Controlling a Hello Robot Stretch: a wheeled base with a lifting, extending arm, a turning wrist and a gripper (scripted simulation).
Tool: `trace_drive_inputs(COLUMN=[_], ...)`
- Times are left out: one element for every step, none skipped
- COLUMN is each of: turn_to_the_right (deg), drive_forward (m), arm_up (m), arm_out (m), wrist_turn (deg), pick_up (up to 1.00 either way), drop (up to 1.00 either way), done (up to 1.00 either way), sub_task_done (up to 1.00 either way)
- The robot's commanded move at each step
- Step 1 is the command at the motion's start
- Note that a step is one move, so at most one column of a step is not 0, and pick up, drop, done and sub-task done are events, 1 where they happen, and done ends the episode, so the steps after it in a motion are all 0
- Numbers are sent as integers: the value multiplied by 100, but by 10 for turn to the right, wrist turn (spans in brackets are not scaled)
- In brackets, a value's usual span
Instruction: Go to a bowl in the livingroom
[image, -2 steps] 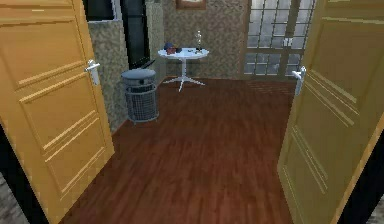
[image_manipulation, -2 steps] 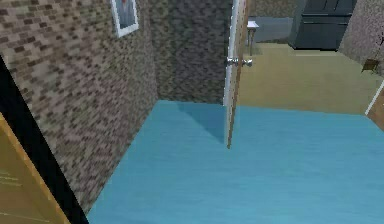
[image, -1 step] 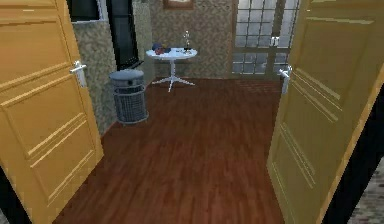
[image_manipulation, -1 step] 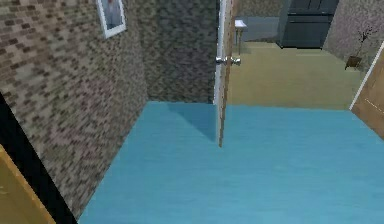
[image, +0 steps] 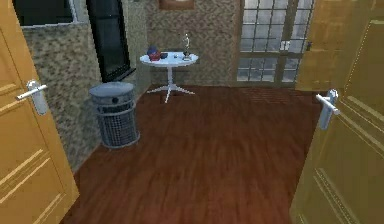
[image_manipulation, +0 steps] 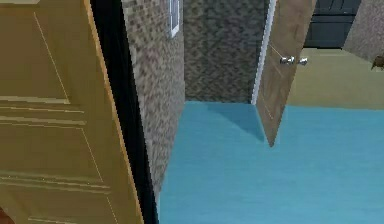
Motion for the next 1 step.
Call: trace_drive_inputs(turn_to_the_right=[30], drive_forward=[0], arm_up=[0], arm_out=[0], wrist_turn=[0], pick_up=[0], drop=[0], done=[0], sub_task_done=[0])
